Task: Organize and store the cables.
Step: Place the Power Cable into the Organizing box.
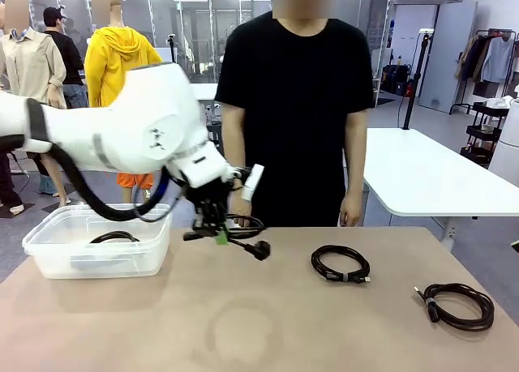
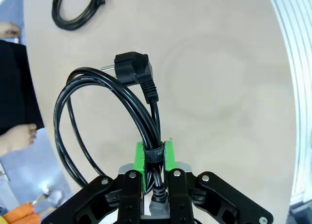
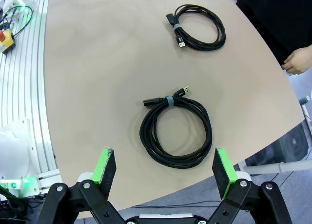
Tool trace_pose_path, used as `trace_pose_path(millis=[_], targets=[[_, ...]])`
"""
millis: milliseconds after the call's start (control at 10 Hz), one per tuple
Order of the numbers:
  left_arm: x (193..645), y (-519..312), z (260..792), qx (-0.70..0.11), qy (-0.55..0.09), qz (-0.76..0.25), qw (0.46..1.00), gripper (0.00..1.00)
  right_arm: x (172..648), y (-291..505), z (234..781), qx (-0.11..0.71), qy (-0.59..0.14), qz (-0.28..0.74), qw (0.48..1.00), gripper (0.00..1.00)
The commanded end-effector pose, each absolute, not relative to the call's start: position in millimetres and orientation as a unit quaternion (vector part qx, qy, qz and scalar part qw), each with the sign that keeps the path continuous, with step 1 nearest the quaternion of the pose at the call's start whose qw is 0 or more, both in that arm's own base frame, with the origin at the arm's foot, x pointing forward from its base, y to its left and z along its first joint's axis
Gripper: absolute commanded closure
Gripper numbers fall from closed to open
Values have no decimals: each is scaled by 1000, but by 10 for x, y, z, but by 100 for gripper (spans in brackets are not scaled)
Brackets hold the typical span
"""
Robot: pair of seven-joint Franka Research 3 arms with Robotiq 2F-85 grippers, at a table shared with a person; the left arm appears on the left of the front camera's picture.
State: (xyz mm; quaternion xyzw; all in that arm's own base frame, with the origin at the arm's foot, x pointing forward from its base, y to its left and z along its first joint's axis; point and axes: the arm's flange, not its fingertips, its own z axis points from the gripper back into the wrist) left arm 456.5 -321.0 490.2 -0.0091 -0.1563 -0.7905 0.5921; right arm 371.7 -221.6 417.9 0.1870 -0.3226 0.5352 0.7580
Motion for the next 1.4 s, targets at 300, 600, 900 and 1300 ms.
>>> trace_pose_path(millis=[300,600,900,1300], targets=[[4391,-1689,5428,29,-227,-797,558,100,3682,-2214,4182,187,-322,542,753,0],[4545,-879,5514,49,-253,-780,570,100,3682,-2214,4182,187,-322,542,753,0],[4860,-369,5270,51,-265,-747,607,100,3682,-2214,4182,187,-322,542,753,0],[5417,-112,4637,51,-261,-703,660,100,3682,-2214,4182,187,-322,542,753,0]])
